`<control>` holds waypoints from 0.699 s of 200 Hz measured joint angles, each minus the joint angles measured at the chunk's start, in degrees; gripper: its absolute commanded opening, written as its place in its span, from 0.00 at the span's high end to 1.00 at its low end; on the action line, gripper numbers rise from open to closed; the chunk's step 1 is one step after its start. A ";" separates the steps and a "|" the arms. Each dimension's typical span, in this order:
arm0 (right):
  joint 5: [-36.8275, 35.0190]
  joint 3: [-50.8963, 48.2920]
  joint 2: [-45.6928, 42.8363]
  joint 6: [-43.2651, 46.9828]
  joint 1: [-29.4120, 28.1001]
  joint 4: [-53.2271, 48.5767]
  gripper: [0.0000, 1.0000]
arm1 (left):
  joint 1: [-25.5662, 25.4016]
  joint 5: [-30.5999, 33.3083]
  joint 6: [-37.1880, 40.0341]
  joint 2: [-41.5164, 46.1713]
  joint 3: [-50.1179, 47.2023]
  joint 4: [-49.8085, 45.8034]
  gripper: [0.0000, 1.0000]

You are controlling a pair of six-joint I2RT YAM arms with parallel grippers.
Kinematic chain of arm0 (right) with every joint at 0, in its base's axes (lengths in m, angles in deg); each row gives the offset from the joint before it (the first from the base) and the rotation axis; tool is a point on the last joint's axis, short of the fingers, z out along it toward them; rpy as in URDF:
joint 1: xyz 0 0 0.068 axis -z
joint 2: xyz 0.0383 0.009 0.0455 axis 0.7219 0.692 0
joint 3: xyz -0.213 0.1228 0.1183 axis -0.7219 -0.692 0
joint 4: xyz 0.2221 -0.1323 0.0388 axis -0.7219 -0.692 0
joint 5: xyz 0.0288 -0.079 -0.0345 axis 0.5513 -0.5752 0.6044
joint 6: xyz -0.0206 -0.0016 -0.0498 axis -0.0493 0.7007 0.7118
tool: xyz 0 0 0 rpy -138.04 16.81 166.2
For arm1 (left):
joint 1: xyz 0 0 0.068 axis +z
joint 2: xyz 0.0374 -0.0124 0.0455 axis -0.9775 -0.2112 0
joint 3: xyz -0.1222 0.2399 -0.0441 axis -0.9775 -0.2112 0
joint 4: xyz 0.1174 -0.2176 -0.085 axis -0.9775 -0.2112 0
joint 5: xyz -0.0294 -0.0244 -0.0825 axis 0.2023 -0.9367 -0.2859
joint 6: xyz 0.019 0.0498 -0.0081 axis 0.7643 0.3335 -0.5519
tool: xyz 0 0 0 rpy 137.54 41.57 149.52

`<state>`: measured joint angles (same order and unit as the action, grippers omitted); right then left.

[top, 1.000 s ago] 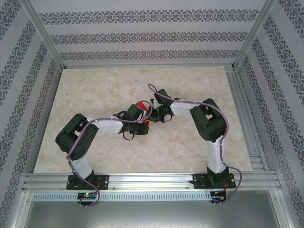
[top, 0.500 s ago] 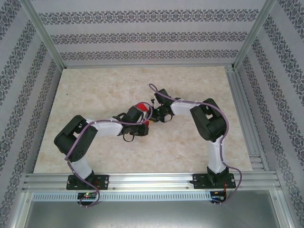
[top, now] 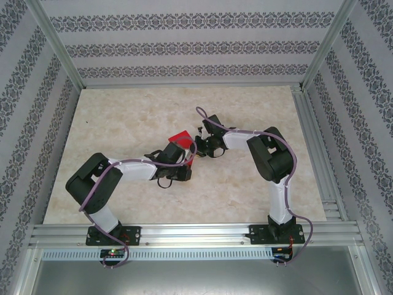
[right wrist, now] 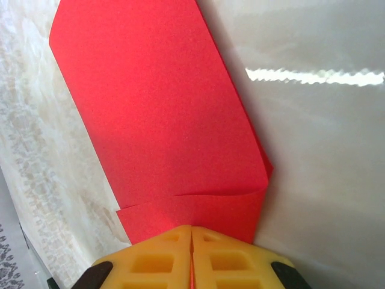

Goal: Fold a paper plane with a square sheet of paper (pick it up from the middle)

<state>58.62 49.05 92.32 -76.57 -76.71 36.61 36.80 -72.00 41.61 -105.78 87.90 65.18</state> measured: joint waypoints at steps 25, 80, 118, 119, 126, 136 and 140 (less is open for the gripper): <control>-0.37 0.00 -0.04 -0.46 0.02 0.07 0.91 | -0.33 -1.57 0.00 1.31 -0.35 -3.02 0.91; -0.52 0.02 -0.24 -0.85 0.02 0.17 0.90 | 0.11 -0.87 -0.94 7.06 -0.74 -8.79 0.86; -2.10 -0.02 -1.42 -1.07 0.66 0.22 0.87 | 3.23 3.19 -4.00 9.84 -0.24 -9.01 0.77; -2.12 -0.02 -1.46 -1.07 0.66 0.22 0.87 | 3.30 3.23 -4.07 9.81 -0.22 -9.01 0.77; -2.29 -0.02 -1.84 -1.05 0.83 0.22 0.86 | 3.72 3.96 -4.96 9.79 -0.20 -8.74 0.75; -2.40 0.02 -2.27 -1.01 1.01 0.22 0.85 | 4.31 4.57 -6.23 9.75 -0.20 -8.22 0.73; -2.54 0.09 -2.40 -0.98 1.05 0.22 0.85 | 4.35 4.79 -6.67 9.68 -0.20 -7.89 0.72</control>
<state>56.08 49.13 89.92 -77.55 -75.66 36.83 41.14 -67.22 34.94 -96.10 87.70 57.29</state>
